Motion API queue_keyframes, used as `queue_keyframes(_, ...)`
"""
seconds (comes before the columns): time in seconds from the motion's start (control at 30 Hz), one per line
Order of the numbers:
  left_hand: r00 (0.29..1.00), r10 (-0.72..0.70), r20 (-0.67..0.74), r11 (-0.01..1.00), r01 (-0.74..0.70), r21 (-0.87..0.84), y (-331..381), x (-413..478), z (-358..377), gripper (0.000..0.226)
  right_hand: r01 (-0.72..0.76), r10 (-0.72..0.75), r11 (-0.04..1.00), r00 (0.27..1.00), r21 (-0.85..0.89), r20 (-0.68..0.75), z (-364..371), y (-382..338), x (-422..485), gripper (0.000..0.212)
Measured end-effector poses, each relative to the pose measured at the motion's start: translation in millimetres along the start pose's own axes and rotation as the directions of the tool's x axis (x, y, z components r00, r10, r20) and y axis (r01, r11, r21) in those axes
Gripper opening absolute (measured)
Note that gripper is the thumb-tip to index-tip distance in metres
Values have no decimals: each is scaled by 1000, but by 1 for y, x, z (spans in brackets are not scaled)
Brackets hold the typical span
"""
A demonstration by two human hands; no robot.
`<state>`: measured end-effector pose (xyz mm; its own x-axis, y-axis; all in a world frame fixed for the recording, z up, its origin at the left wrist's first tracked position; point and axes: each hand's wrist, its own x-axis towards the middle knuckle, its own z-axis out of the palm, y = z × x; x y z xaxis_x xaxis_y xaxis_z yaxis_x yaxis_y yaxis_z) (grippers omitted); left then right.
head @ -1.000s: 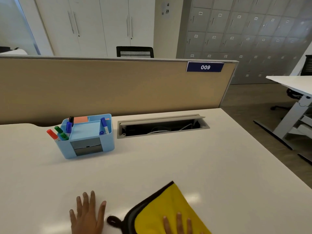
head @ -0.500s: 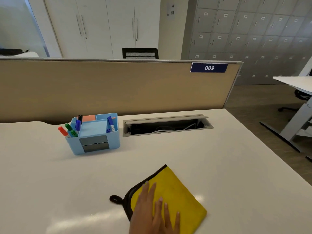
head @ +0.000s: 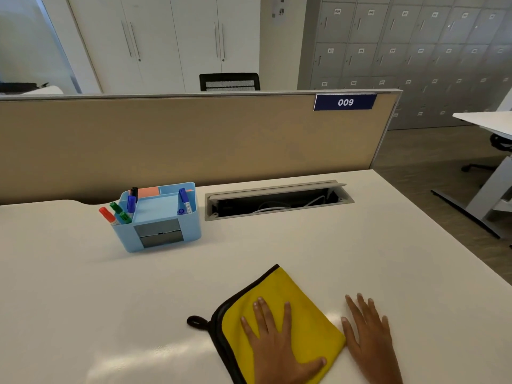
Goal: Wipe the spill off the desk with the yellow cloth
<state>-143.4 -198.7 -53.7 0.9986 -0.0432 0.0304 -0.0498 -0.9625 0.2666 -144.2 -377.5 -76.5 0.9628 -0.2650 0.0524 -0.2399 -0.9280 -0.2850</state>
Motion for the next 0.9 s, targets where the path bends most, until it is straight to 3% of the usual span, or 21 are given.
queue_keyframes(0.07, 1000, -16, -22, 1000, 16, -10, -4, 1, 4, 135, 24, -27, 998, 999, 57, 48, -6, -10, 7, 124)
queue_keyframes(0.2, 996, -73, -44, 997, 73, -9, -13, 0, 12, 109, 18, -25, 996, 996, 84, 87, -9, -15, 0, 99)
queue_keyframes(0.3, 987, -161, 20, 987, 162, -7, -33, 3, 8, 100, 45, -46, 994, 999, 102, 2, -5, -13, -1, 101)
queue_keyframes(0.47, 963, -269, -26, 960, 266, -80, -64, -14, 1, 100, 48, -41, 992, 997, 116, -63, 2, -10, -1, 107)
queue_keyframes(0.53, 969, -234, -77, 970, 229, -77, -66, -26, 3, 99, 55, -47, 990, 997, 127, -61, 5, -8, 1, 111)
queue_keyframes(0.7, 969, -158, -189, 984, 138, -113, -59, -36, 6, 127, 21, -17, 993, 999, 120, -30, 3, -12, 1, 111)
queue_keyframes(0.83, 954, -235, -184, 967, 210, -144, -43, -29, -1, 106, 20, -19, 994, 1000, 107, -14, 7, -8, 3, 115)
queue_keyframes(0.9, 955, -263, -134, 950, 232, -210, -41, -23, -5, 107, 21, -17, 992, 999, 123, -27, 8, -6, 3, 112)
